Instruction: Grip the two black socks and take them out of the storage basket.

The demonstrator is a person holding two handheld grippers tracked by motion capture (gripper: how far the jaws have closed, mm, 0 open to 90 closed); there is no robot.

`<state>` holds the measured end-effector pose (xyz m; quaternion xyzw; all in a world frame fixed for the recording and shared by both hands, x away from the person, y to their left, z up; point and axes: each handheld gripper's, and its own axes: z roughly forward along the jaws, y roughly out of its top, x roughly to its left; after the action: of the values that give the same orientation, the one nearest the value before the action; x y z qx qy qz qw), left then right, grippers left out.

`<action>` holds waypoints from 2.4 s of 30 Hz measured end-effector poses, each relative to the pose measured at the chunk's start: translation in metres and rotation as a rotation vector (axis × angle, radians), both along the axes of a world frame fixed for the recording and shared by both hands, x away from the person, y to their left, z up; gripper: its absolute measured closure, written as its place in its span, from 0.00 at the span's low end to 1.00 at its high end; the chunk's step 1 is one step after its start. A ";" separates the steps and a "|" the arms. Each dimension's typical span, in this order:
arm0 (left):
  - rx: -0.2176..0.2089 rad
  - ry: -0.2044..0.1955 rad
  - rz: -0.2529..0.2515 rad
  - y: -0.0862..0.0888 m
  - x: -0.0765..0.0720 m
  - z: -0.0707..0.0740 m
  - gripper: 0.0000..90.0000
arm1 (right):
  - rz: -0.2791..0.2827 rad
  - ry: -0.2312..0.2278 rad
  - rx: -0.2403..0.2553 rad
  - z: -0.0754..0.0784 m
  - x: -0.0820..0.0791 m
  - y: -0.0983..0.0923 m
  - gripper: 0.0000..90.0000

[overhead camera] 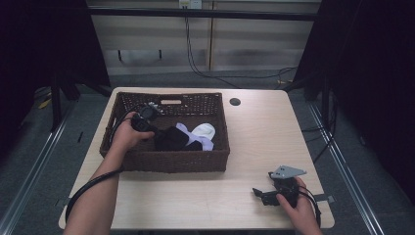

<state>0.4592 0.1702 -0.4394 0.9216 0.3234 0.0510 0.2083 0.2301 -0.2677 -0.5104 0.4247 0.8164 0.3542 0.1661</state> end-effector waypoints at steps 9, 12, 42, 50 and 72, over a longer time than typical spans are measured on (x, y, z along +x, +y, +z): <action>0.045 0.037 0.018 0.001 -0.004 0.017 0.96 | 0.000 0.001 0.000 0.000 0.000 0.000 0.13; 0.057 0.040 -0.005 0.002 -0.005 0.028 0.97 | 0.001 -0.002 0.000 0.000 0.000 0.000 0.13; -0.021 -0.021 -0.169 -0.010 -0.044 0.176 0.97 | 0.001 -0.001 -0.002 0.000 0.000 0.000 0.13; -0.050 -0.043 -0.246 -0.021 -0.066 0.199 0.97 | 0.001 -0.001 -0.002 0.000 0.000 0.000 0.13; -0.085 0.078 -0.507 -0.069 -0.129 0.160 0.97 | 0.001 -0.001 -0.001 0.000 0.000 0.000 0.13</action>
<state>0.3299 0.1009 -0.2793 0.9649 0.0919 -0.0520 0.2404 0.2302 -0.2676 -0.5104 0.4242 0.8165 0.3543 0.1667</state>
